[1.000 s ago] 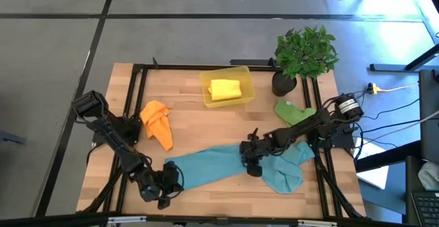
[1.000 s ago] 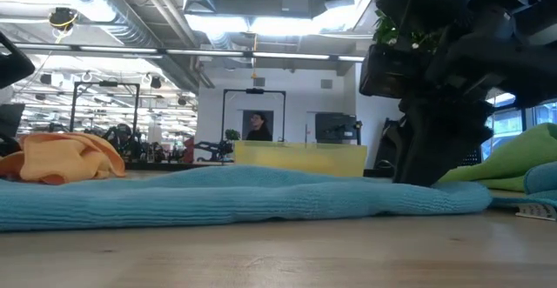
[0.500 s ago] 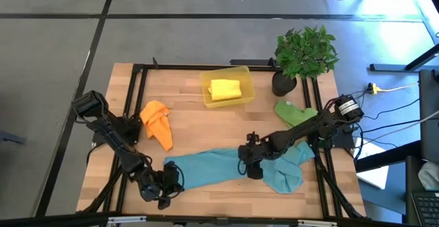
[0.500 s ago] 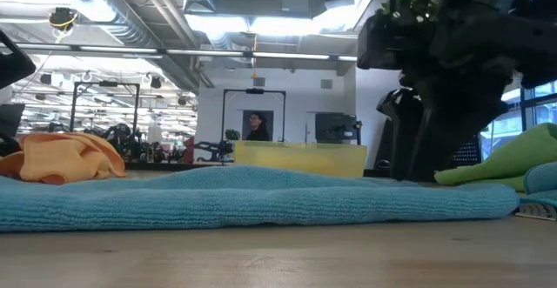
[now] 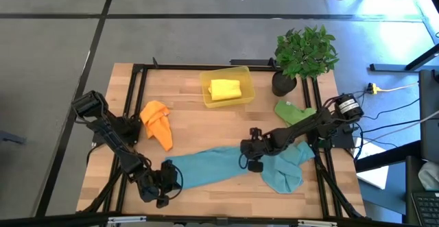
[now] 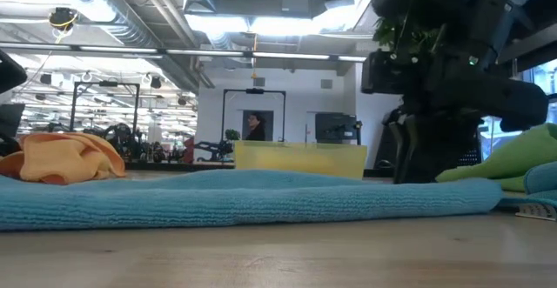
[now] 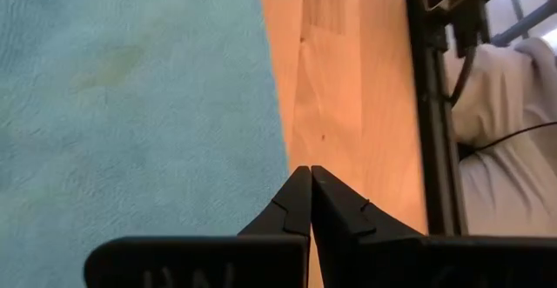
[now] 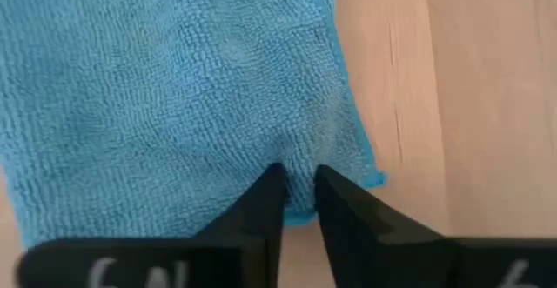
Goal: Fold microfiber towels
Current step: Fold the left blue microfiber towel
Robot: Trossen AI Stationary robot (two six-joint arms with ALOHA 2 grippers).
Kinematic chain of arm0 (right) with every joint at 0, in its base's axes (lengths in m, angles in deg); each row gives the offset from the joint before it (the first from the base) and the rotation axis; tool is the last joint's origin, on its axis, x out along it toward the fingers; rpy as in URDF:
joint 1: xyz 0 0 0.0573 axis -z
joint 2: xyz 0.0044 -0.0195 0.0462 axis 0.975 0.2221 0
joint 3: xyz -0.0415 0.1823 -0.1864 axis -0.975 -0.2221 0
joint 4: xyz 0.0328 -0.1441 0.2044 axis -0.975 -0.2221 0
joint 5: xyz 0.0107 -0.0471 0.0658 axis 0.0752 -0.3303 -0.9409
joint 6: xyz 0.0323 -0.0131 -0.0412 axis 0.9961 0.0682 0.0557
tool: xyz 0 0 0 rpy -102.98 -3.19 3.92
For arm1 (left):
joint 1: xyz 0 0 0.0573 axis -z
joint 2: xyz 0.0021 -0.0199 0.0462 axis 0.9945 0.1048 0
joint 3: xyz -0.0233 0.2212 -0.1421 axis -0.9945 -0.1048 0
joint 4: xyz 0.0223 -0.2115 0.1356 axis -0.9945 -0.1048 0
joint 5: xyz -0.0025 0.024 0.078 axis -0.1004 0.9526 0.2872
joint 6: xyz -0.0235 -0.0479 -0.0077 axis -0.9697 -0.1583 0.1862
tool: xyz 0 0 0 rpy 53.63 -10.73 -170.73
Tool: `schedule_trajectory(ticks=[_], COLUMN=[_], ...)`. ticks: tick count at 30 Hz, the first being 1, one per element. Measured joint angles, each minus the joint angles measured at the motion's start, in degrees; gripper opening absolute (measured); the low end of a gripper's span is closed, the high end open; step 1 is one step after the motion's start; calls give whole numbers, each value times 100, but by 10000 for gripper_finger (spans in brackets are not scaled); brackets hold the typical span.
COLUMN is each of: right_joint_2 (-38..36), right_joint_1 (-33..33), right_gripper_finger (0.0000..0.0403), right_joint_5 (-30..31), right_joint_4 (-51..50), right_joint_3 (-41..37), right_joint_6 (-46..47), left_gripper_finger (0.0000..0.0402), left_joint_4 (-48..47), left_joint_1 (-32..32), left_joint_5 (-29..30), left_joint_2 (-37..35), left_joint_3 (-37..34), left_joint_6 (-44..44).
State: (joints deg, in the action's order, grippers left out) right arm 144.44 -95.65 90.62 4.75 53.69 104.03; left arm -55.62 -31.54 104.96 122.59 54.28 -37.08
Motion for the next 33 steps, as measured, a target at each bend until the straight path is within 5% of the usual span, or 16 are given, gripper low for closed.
schedule_trajectory(ticks=[8, 22, 33], right_joint_2=[-8, 20, -173], right_joint_1=[-1, -13, -75], right_gripper_finger=[48, 186, 136], right_joint_5=[3, -86, -157], right_joint_4=[12, -1102, -260], right_joint_3=[-34, 770, 750], right_joint_6=[172, 88, -769], left_gripper_finger=[0, 0, 0], left_joint_4=[23, 26, 52], left_joint_1=[-2, -2, -2], left_joint_5=[20, 217, 482], left_joint_2=[4, 4, 4], left_joint_3=[-2, -2, -2], left_joint_6=[-5, 1, 12])
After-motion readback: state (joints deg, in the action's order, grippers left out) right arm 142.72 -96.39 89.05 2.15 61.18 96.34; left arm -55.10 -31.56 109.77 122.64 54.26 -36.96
